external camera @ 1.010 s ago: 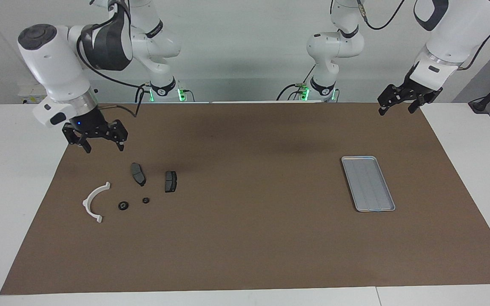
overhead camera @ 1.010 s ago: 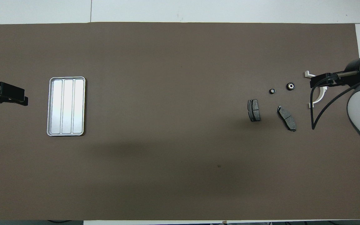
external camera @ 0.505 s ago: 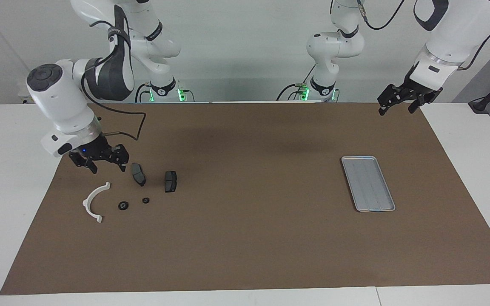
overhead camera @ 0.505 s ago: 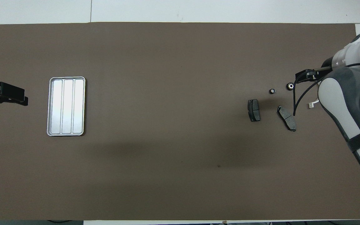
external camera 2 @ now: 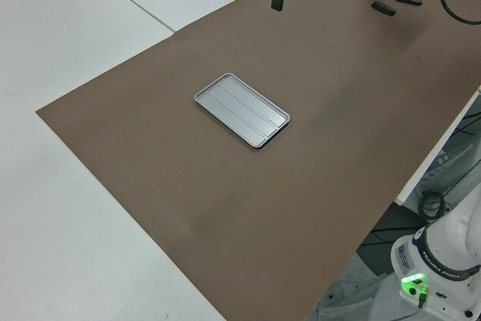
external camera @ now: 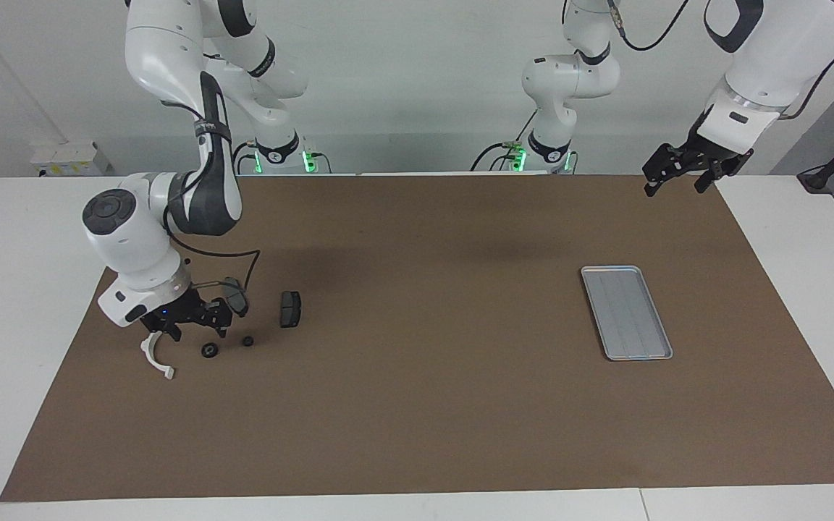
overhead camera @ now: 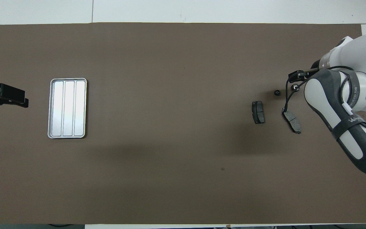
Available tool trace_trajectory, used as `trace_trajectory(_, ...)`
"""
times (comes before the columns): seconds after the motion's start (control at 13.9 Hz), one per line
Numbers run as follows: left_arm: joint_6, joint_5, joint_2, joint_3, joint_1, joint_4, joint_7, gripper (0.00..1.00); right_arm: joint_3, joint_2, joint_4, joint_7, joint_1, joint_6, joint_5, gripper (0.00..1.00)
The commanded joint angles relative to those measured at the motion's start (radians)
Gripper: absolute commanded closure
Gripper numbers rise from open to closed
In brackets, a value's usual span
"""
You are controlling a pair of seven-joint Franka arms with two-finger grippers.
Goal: Pick bearing gear from pile to tray
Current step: 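Grasp one small dark round part with the right gripper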
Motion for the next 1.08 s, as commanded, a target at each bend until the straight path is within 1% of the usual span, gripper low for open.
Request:
trace_trajectory(0.0, 0.02, 0.014, -0.031, -0.006, 0.006, -0.039, 0.0, 0.0, 0.01, 0.028, 0.011, -0.027, -0.008, 0.035, -0.006, 0.06)
trace_trajectory(0.29, 0.02, 0.014, -0.031, -0.007, 0.006, -0.039, 0.0, 0.0, 0.01, 0.052, 0.009, -0.028, -0.008, 0.075, -0.007, 0.07)
trace_trajectory(0.43, 0.02, 0.014, -0.031, -0.007, 0.006, -0.039, 0.0, 0.0, 0.01, 0.065, 0.009, -0.042, -0.011, 0.077, -0.006, 0.07)
trace_trajectory(0.79, 0.02, 0.014, -0.031, -0.007, 0.006, -0.039, 0.0, 0.0, 0.01, 0.054, -0.018, -0.111, -0.044, 0.012, -0.006, 0.07)
trace_trajectory(1.01, 0.02, 0.014, -0.031, -0.007, 0.006, -0.037, 0.0, 0.0, 0.008, 0.054, -0.02, -0.116, -0.05, 0.015, -0.006, 0.07)
